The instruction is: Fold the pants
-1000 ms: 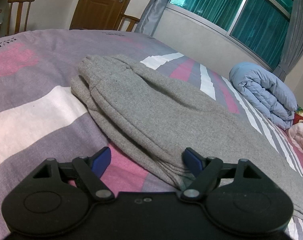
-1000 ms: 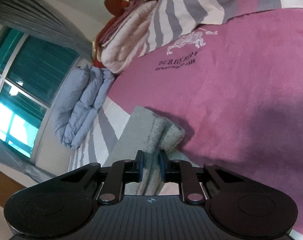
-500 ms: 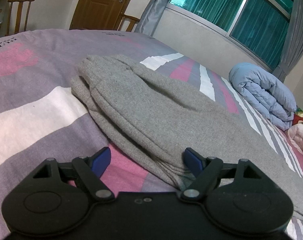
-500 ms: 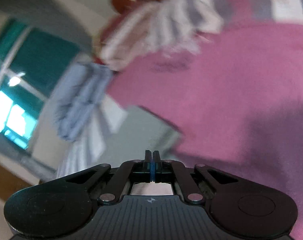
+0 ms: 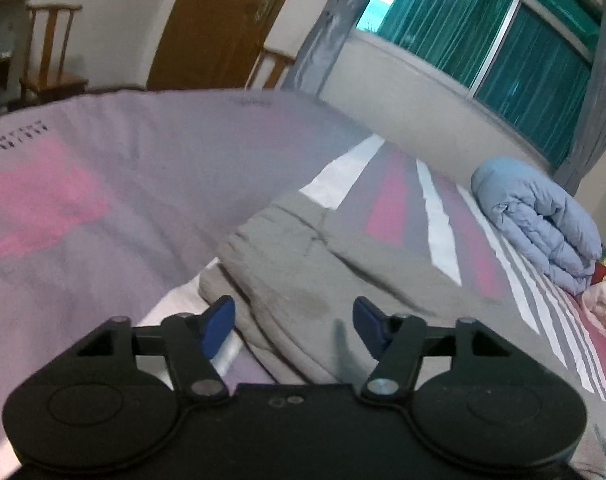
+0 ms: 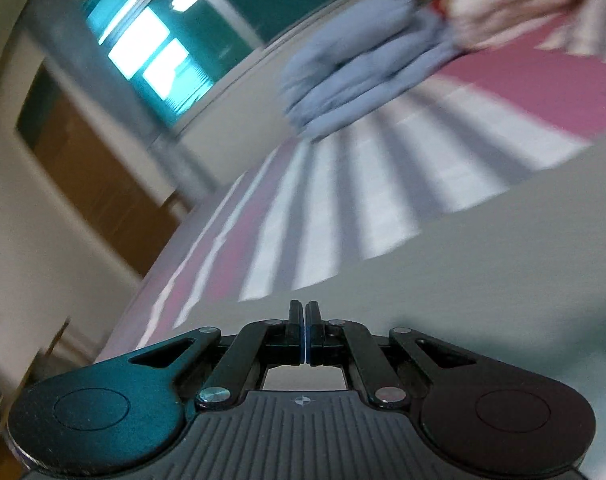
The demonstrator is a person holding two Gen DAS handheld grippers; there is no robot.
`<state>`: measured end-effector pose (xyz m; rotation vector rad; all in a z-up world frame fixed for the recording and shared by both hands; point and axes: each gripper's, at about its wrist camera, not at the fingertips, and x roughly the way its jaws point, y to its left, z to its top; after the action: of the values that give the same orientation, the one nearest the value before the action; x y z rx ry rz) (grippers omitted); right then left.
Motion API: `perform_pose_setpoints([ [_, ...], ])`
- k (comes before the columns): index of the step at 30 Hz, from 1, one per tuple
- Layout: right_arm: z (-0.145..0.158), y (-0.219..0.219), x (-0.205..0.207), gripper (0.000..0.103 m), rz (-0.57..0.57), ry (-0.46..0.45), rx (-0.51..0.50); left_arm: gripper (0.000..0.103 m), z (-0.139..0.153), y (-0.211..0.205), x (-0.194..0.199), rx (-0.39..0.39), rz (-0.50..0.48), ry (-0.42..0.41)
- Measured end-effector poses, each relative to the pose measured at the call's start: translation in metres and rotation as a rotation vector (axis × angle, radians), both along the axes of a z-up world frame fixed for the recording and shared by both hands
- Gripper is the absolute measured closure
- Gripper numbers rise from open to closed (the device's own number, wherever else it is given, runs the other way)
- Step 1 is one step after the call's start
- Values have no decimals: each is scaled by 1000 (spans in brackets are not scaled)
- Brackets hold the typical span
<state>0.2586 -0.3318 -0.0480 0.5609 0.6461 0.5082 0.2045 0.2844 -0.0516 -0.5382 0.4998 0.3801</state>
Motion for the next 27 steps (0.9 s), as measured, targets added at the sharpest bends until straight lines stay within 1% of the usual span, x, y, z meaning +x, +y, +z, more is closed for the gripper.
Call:
perform_pose_setpoints([
  [2,1,46,23,102,70,-3,-33,49,-1,12,8,-31,-18,3],
  [4,1,88,45,99,138,-6,-59,41,-3,22,16,-62,-32,3],
  [5,0,109,56,90,171,-10,-77,40,-4,26,20,-80,-49,6],
  [6,0,130,67,80,194,-14,-104,44,-3,28,25,-76,-57,11],
  [7,-1,150,79,54,214,-21,-123,61,-2,30,29,-64,-60,24],
  [8,-2,167,89,32,235,-34,-130,68,-3,32,33,-52,-61,47],
  [9,-4,181,97,31,252,-48,-138,73,-5,34,36,-51,-69,54],
  [10,-7,196,104,31,272,-64,-154,76,-7,35,37,-60,-79,47],
  [14,-19,253,129,34,376,-72,-233,78,-13,37,30,-65,-108,24],
  [18,-34,291,154,34,450,-84,-320,79,-14,41,24,-81,-120,14],
  [19,-37,299,161,37,480,-72,-331,79,-14,41,24,-84,-121,13],
  [20,-40,306,167,53,505,-58,-348,79,-13,41,23,-87,-121,11],
  [21,-43,309,173,62,526,-47,-364,79,-12,42,23,-90,-122,10],
  [22,-45,313,177,66,543,-33,-379,79,-12,42,23,-94,-123,10],
  [25,-47,320,181,68,577,-2,-416,80,-10,44,22,-99,-132,19],
  [26,-48,320,182,75,593,5,-417,80,-10,44,23,-98,-135,23],
  [27,-47,321,181,88,600,7,-423,80,-9,45,24,-95,-137,28],
])
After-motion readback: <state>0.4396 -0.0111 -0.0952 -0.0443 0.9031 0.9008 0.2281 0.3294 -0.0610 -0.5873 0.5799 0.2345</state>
